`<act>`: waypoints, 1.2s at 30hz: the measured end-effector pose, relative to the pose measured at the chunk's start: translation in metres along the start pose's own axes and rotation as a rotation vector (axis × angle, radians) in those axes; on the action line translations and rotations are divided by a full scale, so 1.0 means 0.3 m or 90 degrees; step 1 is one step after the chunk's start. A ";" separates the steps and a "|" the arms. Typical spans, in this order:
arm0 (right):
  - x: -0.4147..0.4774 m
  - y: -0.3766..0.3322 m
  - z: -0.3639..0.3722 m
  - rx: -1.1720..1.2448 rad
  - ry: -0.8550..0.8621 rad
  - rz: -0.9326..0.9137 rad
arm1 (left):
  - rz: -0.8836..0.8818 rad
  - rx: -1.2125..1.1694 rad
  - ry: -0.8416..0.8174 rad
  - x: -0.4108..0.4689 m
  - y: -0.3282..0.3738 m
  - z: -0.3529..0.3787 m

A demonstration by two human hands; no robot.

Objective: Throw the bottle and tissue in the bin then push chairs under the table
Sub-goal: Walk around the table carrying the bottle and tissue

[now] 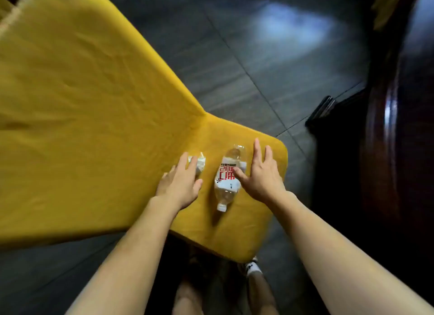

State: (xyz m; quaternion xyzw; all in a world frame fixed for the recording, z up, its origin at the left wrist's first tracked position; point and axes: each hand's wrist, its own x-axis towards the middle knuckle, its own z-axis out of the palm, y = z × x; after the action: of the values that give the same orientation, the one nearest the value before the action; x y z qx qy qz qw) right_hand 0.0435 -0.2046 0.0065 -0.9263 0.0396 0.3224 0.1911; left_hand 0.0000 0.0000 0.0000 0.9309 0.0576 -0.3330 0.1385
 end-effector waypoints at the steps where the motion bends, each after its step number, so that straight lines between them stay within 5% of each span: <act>1: 0.043 0.014 0.053 0.020 -0.011 0.006 | -0.009 -0.009 -0.007 0.041 0.000 0.041; 12: 0.237 0.117 0.401 0.324 0.023 0.150 | -0.048 -0.040 0.030 0.260 0.003 0.392; 16: 0.276 0.107 0.412 0.359 0.013 0.175 | -0.043 -0.043 0.146 0.308 0.013 0.390; 23: 0.268 0.103 0.408 0.364 -0.022 0.166 | -0.030 -0.036 0.182 0.321 0.012 0.379; 28: 0.198 0.081 0.377 0.375 -0.056 0.162 | -0.237 -0.260 0.162 0.230 0.014 0.388; 36: 0.008 0.057 0.192 0.606 -0.063 0.163 | -0.320 -0.590 0.215 -0.022 0.064 0.201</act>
State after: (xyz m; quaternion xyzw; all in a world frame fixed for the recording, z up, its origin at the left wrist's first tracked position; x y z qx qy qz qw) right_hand 0.0085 -0.1984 -0.0421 -0.7077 0.2869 0.3331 0.5531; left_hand -0.0377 -0.0364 -0.0362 0.7707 0.4398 -0.1415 0.4389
